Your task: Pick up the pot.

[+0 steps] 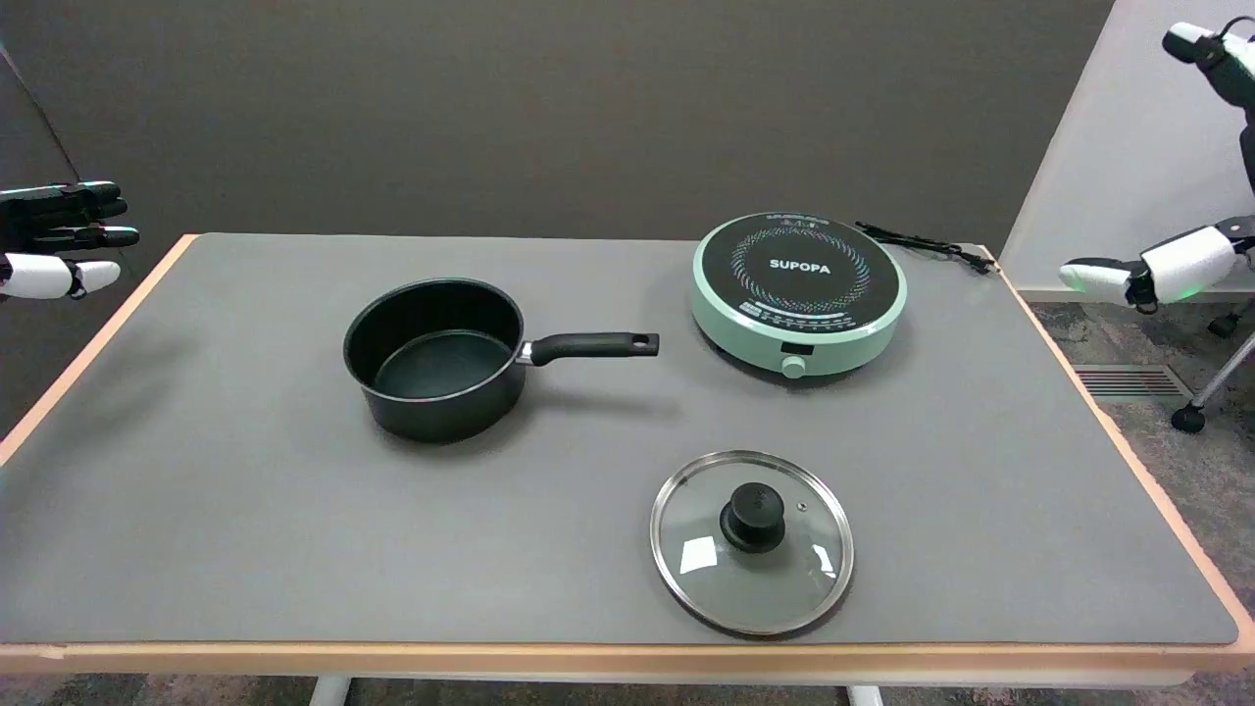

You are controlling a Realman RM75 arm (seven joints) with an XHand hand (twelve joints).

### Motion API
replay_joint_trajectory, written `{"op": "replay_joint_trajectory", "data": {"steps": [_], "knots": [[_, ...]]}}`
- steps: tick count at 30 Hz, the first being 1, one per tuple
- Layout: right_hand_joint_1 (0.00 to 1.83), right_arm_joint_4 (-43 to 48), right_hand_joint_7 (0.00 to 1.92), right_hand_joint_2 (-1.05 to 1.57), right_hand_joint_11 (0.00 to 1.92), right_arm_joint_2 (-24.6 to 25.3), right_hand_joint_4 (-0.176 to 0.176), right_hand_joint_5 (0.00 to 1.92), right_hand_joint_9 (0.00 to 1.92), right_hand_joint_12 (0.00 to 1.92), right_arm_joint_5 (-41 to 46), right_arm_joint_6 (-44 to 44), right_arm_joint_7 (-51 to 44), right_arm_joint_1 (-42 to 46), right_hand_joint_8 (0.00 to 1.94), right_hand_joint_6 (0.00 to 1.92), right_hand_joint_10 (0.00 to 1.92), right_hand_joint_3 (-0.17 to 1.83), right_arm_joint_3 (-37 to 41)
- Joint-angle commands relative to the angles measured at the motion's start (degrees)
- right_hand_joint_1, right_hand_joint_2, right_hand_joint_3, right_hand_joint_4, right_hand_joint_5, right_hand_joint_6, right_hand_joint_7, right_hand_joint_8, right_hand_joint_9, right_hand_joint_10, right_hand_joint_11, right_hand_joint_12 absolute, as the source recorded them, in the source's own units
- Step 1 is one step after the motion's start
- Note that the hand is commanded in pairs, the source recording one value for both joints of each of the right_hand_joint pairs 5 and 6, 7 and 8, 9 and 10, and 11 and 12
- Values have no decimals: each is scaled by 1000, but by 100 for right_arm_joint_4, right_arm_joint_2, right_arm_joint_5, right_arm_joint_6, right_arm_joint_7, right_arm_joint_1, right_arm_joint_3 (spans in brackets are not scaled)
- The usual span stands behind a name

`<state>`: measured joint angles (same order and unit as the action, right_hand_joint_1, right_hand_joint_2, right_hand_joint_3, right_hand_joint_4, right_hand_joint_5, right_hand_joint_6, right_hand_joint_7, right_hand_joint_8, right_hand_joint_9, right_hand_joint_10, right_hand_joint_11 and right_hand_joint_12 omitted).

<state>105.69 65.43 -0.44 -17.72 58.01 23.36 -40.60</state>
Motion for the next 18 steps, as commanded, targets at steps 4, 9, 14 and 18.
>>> {"op": "replay_joint_trajectory", "data": {"steps": [4,9,14,18], "knots": [[1073,83,202,-319,202,-42,160,202,202,202,-263,-448,-31,-61,202,202,202,901,82],[1073,106,191,-356,191,-294,172,191,191,191,-239,-540,-57,32,191,191,191,923,-32],[1077,120,182,-388,182,-654,176,182,182,182,-291,-485,-65,101,182,182,182,926,-444],[1088,154,150,-444,150,-942,176,150,150,150,-391,-370,-75,83,150,150,150,923,-881]]}}
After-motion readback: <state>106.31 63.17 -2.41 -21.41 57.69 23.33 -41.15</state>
